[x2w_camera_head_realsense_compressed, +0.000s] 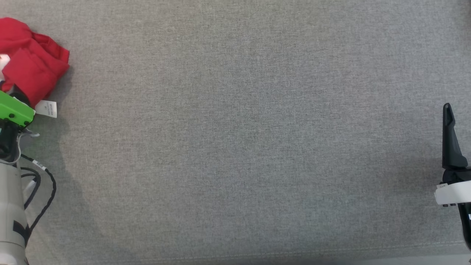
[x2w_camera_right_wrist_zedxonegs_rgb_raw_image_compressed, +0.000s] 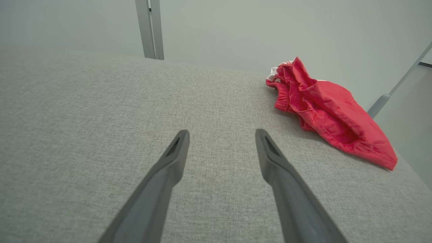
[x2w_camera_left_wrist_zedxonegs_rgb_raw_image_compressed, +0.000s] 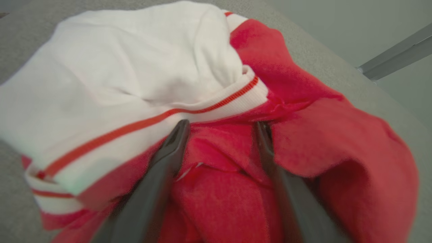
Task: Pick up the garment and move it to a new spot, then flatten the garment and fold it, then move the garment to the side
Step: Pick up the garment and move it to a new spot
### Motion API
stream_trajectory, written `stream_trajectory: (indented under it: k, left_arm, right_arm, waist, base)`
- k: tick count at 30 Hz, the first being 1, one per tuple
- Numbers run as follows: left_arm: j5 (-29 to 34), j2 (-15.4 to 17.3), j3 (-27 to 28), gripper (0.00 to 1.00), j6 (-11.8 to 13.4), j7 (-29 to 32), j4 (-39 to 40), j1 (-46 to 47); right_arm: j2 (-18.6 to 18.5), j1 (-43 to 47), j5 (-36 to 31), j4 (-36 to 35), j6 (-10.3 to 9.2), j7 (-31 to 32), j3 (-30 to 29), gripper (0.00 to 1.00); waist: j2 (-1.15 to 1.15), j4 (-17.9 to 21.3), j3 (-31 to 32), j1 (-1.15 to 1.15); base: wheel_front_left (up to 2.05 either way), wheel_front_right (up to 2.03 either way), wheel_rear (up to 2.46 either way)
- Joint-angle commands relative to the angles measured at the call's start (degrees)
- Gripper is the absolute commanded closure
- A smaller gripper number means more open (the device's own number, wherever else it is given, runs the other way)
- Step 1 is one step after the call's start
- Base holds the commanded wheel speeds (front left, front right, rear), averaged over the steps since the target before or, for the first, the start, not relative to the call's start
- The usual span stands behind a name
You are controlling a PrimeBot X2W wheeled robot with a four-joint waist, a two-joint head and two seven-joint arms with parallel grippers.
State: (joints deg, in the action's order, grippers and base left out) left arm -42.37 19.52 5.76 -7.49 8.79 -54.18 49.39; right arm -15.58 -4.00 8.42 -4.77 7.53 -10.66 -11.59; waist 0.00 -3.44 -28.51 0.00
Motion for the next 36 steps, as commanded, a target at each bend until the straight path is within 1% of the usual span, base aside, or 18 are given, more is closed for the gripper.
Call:
stream_trajectory:
  k: [1, 2, 3, 4, 9, 16, 20, 27, 31, 36]
  left_arm:
    - [0.24, 0.37, -1.04, 0.0, 0.03, 1.79, -1.82, 0.65]
    - [0.06, 0.3, -1.43, 0.0, 0.04, 2.43, -2.64, 0.94]
    - [-0.24, 0.28, -1.72, 0.55, 0.05, 2.61, -3.46, 1.22]
    - [-0.28, 0.45, -1.96, 1.0, 0.05, 2.3, -3.85, 1.38]
    - [-0.38, 2.12, -3.24, 1.0, 0.05, -1.9, -5.23, 2.14]
    - [-1.45, 4.77, -5.62, 1.0, 0.05, -9.44, -4.15, 2.88]
    - [-2.02, 6.55, -8.05, 1.0, 0.05, -12.65, -2.01, 3.44]
    - [-1.99, 9.34, -13.32, 1.0, 0.05, -15.2, 3.77, 6.49]
    - [-0.59, 9.05, -16.26, 1.0, 0.05, -15.66, 7.86, 9.2]
    - [1.18, 7.72, -19.26, 1.0, 0.07, -14.08, 14.23, 13.03]
  right_arm:
    - [0.01, -0.83, -0.38, 0.05, -0.09, 0.11, -0.01, 0.0]
    - [0.09, -0.86, -0.41, 0.11, -0.09, 0.06, -0.04, 0.0]
    - [0.2, -0.95, -0.45, 0.23, -0.09, -0.02, -0.08, 0.0]
    - [0.3, -1.06, -0.48, 0.35, -0.09, -0.09, -0.04, 0.0]
    - [1.11, -1.29, -0.52, 1.54, -0.09, -0.63, 0.63, 0.0]
    - [2.39, -2.1, 0.21, 4.65, -0.1, -1.99, 2.45, 0.0]
    - [3.47, -2.14, 0.62, 7.02, -0.1, -2.83, 3.47, 0.0]
    - [5.53, -1.86, 1.11, 11.0, -0.1, -4.09, 5.01, 0.0]
    - [6.66, -1.33, 1.4, 12.84, -0.1, -4.44, 5.53, 0.0]
    - [7.96, -1.07, 1.64, 13.89, -0.1, -4.54, 5.65, 0.0]
  waist:
    - [0.0, 0.45, -0.32, 0.0]
    - [0.0, 0.55, -0.37, 0.0]
    - [0.0, 0.64, -0.38, 0.0]
    - [0.0, 0.72, -0.34, 0.0]
    - [0.0, 0.73, 1.06, 0.0]
    - [0.0, 0.3, 5.2, 0.0]
    - [0.0, 0.18, 8.54, 0.0]
    - [0.0, 0.85, 14.04, 0.0]
    - [0.0, 2.4, 16.66, 0.0]
    - [0.0, 5.73, 18.95, 0.0]
  base:
    - [0.0, 0.0, 0.0]
    - [0.0, 0.0, 0.0]
    - [0.0, 0.0, 0.0]
    - [0.0, 0.0, 0.0]
    - [0.0, 0.0, 0.0]
    - [0.0, 0.0, 0.0]
    - [0.0, 0.0, 0.0]
    - [0.0, 0.0, 0.0]
    - [0.0, 0.0, 0.0]
    - [0.0, 0.0, 0.0]
